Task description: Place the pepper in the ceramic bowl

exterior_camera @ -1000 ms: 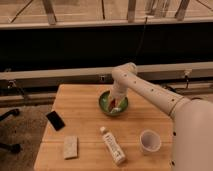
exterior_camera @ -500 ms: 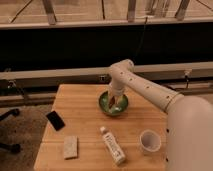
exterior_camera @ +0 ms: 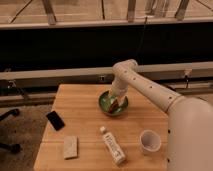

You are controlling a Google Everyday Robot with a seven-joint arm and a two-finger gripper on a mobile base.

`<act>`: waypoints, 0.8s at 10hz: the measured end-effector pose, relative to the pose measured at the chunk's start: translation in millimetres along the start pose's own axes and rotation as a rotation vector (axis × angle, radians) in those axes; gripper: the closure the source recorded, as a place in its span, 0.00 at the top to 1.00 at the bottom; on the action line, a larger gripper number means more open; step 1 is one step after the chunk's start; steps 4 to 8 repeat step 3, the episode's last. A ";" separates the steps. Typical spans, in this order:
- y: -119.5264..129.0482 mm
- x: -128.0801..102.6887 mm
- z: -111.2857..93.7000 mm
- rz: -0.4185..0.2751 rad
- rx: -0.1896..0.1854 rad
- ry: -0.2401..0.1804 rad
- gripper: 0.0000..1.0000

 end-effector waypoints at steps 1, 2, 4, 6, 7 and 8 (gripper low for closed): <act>3.1 -6.9 -0.9 -0.001 -0.001 0.013 0.80; 6.2 -5.1 -1.3 0.004 -0.004 0.017 0.80; 5.5 -2.0 -1.4 0.012 -0.004 0.015 0.80; 5.5 -2.0 -1.4 0.012 -0.004 0.015 0.80; 5.5 -2.0 -1.4 0.012 -0.004 0.015 0.80; 5.5 -2.0 -1.4 0.012 -0.004 0.015 0.80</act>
